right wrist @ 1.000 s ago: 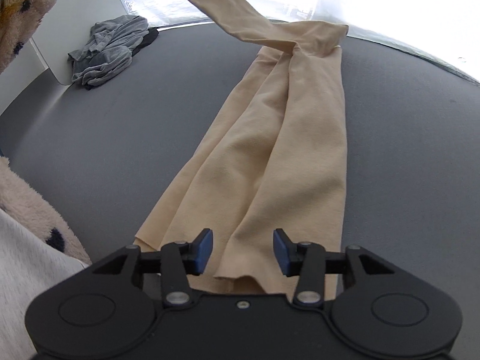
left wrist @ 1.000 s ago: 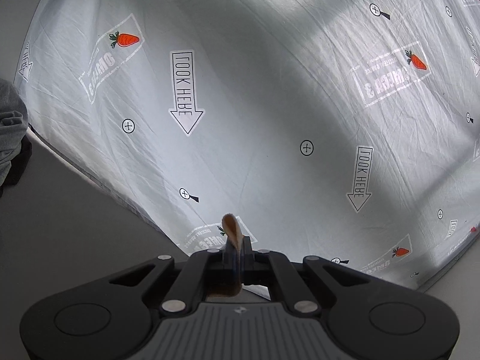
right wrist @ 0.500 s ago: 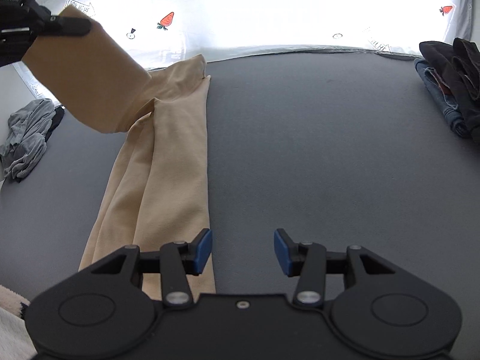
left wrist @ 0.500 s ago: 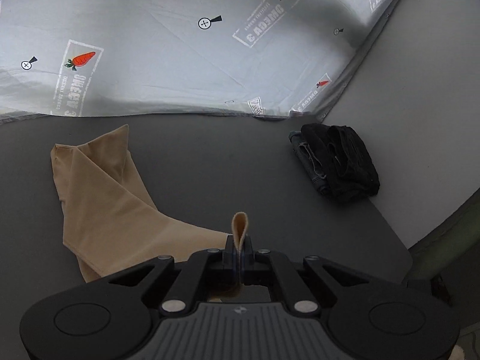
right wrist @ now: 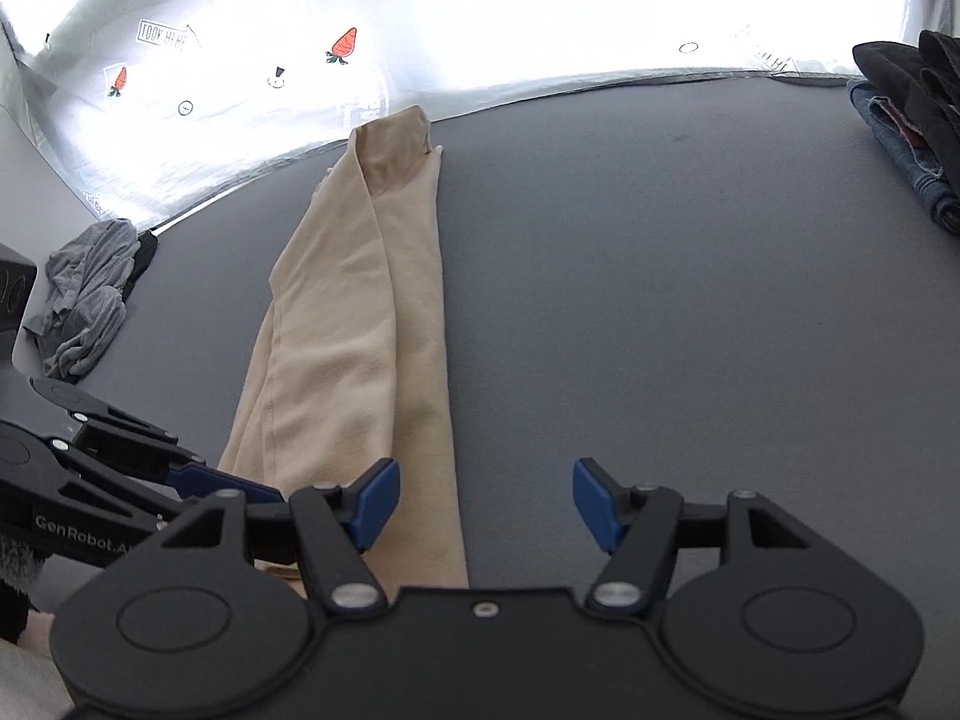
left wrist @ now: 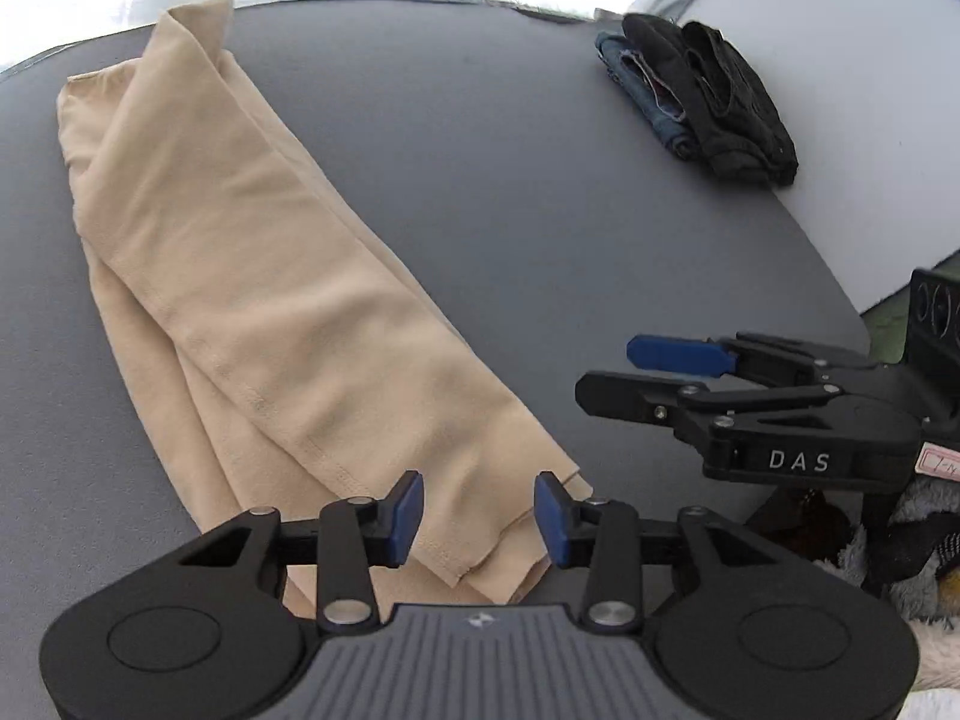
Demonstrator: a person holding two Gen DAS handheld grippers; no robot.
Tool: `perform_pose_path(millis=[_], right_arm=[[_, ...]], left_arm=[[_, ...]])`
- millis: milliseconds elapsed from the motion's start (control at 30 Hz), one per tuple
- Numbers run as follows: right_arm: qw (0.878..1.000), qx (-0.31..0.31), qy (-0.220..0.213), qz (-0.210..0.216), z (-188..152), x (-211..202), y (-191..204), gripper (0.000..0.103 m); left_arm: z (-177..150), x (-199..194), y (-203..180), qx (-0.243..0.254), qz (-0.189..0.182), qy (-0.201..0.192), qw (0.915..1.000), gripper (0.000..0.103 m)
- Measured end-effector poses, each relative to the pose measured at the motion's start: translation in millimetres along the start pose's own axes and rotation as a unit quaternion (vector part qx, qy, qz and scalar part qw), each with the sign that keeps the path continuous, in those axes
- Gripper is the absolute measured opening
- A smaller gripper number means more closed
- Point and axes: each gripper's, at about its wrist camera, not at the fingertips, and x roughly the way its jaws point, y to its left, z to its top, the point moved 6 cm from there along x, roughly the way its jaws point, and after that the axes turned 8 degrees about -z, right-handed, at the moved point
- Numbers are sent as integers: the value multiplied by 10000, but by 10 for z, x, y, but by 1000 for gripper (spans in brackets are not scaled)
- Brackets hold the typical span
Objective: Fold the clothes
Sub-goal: 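Open both grippers and smooth the folded shirt strip flat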
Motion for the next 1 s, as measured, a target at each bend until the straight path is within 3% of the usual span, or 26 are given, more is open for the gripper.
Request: perform_pose_path(millis=[133, 233, 333, 400, 433, 467, 900, 933, 1000], right_arm=[[9945, 593, 216, 841, 37, 183, 171, 64], [9941, 588, 512, 757, -23, 403, 292, 63], [9946, 482, 718, 581, -89, 507, 379, 53], [9948, 399, 757, 544, -119, 500, 409, 26], [9950, 358, 777, 525, -134, 497, 424, 8], [9950, 316, 797, 506, -149, 493, 439, 4], [9939, -223, 1050, 264, -343, 444, 630, 5], [9936, -264, 1069, 245, -358, 441, 645, 10], [9941, -287, 1018, 227, -342, 411, 663, 30]], left_arm=[[-14, -316, 273, -666, 145, -449, 9967, 46], [-48, -423, 425, -1035, 331, -557, 9925, 47], [-91, -513, 486, -1310, 462, -672, 9880, 49], [-155, -561, 581, -1560, 536, -692, 9839, 51], [-158, -565, 620, -1661, 546, -672, 9823, 51], [-160, -569, 659, -1762, 557, -653, 9806, 51], [85, -515, 833, -1706, 876, -332, 9809, 53], [104, -512, 825, -1665, 887, -351, 9814, 53], [133, -511, 808, -1576, 983, -414, 9817, 59]])
